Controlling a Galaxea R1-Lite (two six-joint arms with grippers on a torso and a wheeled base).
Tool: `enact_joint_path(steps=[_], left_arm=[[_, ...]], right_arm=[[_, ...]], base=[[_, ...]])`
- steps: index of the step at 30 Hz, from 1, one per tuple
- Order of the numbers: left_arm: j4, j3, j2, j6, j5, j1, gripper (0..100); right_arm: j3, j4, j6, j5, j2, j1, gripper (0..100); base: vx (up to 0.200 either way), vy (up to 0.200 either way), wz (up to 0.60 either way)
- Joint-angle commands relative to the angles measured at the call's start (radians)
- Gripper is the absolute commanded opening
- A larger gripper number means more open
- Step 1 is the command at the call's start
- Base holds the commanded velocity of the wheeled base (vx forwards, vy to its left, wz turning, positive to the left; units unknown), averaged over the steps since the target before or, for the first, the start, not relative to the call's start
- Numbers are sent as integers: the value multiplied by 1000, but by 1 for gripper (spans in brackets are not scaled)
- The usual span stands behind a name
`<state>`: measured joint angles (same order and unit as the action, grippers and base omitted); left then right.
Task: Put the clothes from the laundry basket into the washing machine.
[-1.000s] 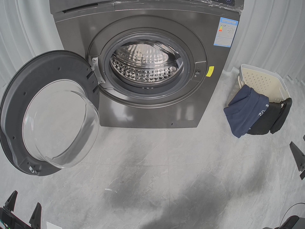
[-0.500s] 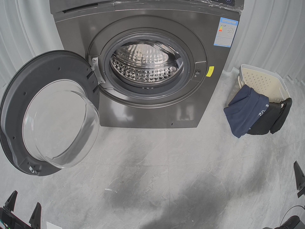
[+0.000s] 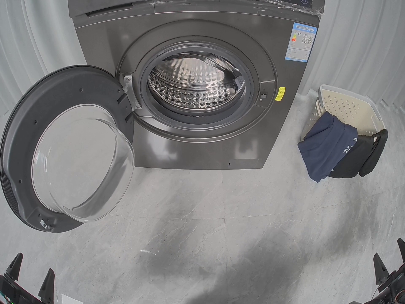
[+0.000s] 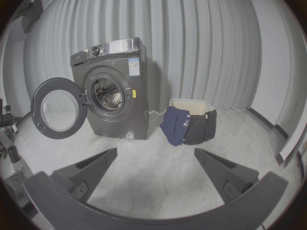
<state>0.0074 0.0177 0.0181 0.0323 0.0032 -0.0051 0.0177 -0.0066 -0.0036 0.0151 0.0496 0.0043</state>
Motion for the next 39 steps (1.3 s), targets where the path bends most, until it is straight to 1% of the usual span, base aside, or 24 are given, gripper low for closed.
enact_joint_path(steps=[1,4,10,34,37,39], left_arm=[[0,-15,-12,0,0,-1,100],[0,-15,-12,0,0,1,100],[0,-15,-12,-3,0,-1,100],[0,-15,-12,0,0,1,100],[-4,-16,-13,-19,-2,1,100],[-3,-16,-12,-17,-2,2,100]], right_arm=[[-18,2,-10,-6,-43,-1,100],[-18,2,-10,-12,-43,-4,100],[-18,2,-7,-11,-47,-1,100],[-18,2,-7,-11,-47,-1,100],[-18,2,-7,-11,-47,-1,100],[-18,2,-7,-11,-47,-1,100]], base=[[0,-200,0],[0,-200,0],[0,-200,0],[0,-200,0],[0,-200,0],[0,-200,0]])
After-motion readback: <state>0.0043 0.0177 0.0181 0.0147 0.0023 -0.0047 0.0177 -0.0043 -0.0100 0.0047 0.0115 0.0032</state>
